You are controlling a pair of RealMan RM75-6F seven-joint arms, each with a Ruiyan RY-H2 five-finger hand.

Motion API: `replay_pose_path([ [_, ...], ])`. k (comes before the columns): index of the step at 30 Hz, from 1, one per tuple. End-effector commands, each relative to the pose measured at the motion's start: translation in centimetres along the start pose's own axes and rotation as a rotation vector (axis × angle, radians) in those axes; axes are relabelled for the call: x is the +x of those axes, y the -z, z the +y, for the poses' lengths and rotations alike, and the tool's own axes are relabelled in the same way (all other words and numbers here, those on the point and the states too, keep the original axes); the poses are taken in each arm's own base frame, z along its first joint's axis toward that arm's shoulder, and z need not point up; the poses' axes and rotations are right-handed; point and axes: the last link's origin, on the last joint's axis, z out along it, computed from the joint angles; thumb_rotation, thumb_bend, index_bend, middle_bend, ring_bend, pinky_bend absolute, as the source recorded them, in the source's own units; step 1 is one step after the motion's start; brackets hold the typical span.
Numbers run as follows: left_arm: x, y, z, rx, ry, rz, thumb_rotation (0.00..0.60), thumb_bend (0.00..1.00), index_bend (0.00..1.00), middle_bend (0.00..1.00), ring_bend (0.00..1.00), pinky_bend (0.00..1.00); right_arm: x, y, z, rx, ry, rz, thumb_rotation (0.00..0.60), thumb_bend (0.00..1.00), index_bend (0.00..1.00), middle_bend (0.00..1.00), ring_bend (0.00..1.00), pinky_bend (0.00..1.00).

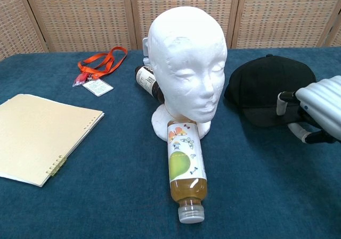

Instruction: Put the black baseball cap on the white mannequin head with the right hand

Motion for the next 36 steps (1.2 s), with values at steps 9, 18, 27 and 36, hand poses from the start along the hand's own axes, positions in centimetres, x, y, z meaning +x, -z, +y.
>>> replay_pose_path([
  [9,-0.1,0.1,0.1,-0.002,0.0,-0.004,0.6,0.0,0.0,0.0,0.0,0.0,2.8,-3.6,3.3,-0.065,-0.08,0.155,0.6,0.68,0.89,1.0,1.0,1.0],
  [18,0.0,0.0,0.0,0.002,0.004,-0.005,0.6,0.0,0.0,0.0,0.0,0.0,5.1,-6.4,5.1,-0.111,-0.083,0.249,0.6,0.69,0.9,1.0,1.0,1.0],
  [27,0.1,0.1,-0.2,0.006,0.008,-0.001,0.6,0.0,0.0,0.0,0.0,0.0,7.7,-9.8,6.1,-0.167,-0.081,0.312,0.6,0.69,0.9,1.0,1.0,1.0],
  [36,-0.1,-0.1,-0.2,0.009,0.004,-0.01,0.6,0.0,0.0,0.0,0.0,0.0,11.2,-12.8,7.1,-0.205,-0.039,0.382,0.6,0.69,0.91,1.0,1.0,1.0],
])
